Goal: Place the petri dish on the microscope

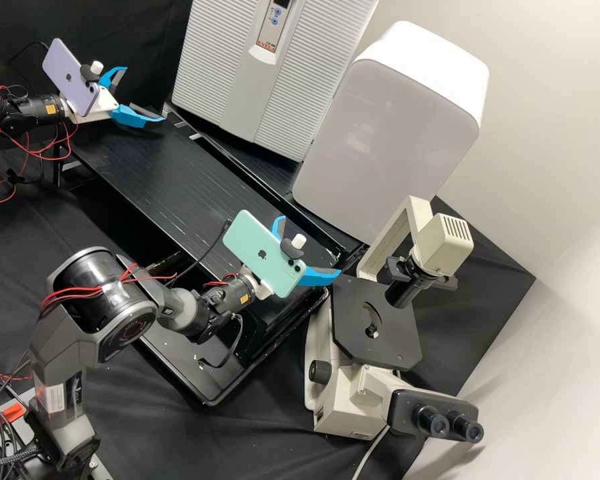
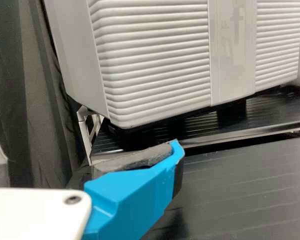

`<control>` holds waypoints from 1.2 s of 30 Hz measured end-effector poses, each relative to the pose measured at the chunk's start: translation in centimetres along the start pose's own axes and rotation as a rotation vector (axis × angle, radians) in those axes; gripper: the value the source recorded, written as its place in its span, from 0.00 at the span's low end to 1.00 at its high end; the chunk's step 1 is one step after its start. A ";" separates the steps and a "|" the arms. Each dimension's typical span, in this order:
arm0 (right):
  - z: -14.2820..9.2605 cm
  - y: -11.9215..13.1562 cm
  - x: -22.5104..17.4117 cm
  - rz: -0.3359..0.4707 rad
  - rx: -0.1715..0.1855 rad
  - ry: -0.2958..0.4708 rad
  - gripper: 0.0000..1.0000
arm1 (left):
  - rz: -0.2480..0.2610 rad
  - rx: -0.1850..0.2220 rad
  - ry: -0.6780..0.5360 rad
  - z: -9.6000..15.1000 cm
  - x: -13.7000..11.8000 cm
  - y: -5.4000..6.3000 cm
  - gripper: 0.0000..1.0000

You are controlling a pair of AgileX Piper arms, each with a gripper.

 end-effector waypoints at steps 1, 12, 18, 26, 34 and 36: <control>0.0 0.0 0.0 0.000 0.000 0.000 1.00 | 0.000 0.000 0.000 0.0 0.0 0.0 1.00; 0.1 -0.1 -0.3 -0.001 0.000 0.000 1.00 | 0.000 0.000 0.000 0.0 0.0 0.0 1.00; 0.3 -0.3 -2.8 0.014 0.006 0.015 1.00 | 0.000 0.000 0.000 0.0 0.0 0.0 1.00; 0.1 -0.7 -5.1 0.041 0.008 0.067 1.00 | 0.000 0.000 0.000 0.0 0.0 0.0 1.00; -0.5 -2.6 -6.0 -0.040 0.011 0.091 1.00 | 0.000 0.000 0.000 0.0 0.0 0.0 1.00; -0.7 -2.9 -6.1 -0.055 0.012 0.100 1.00 | 0.000 0.000 0.000 0.0 0.0 0.0 1.00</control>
